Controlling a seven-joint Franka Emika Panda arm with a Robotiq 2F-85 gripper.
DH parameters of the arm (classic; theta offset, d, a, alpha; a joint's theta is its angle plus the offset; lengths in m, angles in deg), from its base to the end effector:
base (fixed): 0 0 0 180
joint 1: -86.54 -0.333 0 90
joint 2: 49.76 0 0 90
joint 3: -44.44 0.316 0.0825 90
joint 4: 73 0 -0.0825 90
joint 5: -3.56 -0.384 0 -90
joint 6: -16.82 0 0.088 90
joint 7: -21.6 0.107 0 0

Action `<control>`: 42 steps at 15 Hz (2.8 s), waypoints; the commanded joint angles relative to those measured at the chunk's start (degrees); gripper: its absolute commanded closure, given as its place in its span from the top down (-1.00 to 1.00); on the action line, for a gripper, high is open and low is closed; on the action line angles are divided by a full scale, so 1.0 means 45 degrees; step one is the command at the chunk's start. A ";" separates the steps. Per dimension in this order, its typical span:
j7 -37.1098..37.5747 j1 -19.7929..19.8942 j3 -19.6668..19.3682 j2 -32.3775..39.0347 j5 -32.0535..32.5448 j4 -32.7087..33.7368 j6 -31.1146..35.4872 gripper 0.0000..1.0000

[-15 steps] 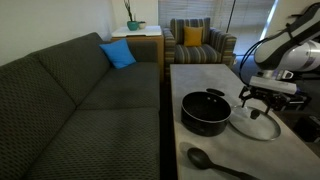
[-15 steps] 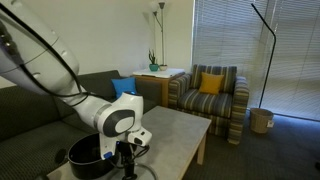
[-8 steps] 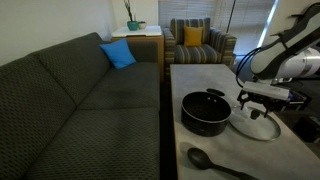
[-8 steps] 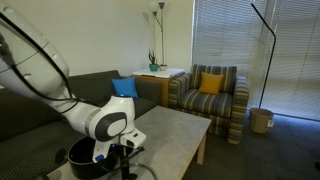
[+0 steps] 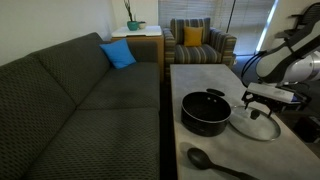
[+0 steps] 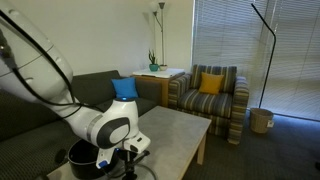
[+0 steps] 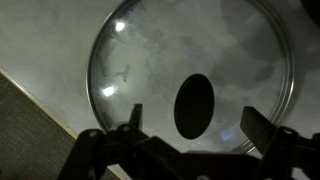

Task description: Place the lid on the pot

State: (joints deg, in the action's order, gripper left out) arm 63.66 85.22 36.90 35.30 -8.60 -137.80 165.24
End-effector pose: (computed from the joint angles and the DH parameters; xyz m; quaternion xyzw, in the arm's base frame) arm 0.6720 -0.0556 -0.1171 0.8991 -0.4375 -0.0018 0.0124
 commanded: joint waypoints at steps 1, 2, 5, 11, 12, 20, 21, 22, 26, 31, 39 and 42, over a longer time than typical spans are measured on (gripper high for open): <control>0.0233 -0.0035 -0.0027 -0.0001 0.0071 -0.0154 0.0465 0.46; 0.0229 -0.0032 -0.0010 0.0000 0.0079 -0.0154 0.0405 0.33; 0.0218 -0.0040 -0.0012 0.0000 0.0102 -0.0230 0.0246 -0.13; 0.0127 0.0034 0.0029 0.0008 0.0093 -0.0513 -0.0030 -0.43; 0.0123 0.0013 0.0017 0.0011 0.0105 -0.0564 -0.0040 -0.33; 0.0172 -0.0234 -0.0217 0.0012 0.0327 -0.0482 -0.0146 -0.72; 0.0309 -0.0421 -0.0402 0.0012 0.0472 -0.0356 -0.0344 -0.72; 0.0470 -0.0586 -0.0557 0.0012 0.0602 -0.0271 -0.0454 -0.72; 0.1230 -0.1315 -0.1291 0.0011 0.1267 -0.0081 -0.0511 -0.72; 0.2109 -0.1755 -0.1835 0.0010 0.2011 0.0069 -0.0563 -0.72; 0.3082 -0.3015 -0.2821 -0.1218 0.2098 -0.1769 -0.0017 -0.72; 0.2936 -0.3495 -0.2928 -0.2249 0.2039 -0.3014 0.0070 -0.72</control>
State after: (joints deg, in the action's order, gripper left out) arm 76.82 72.29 24.93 32.50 0.02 -142.14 164.73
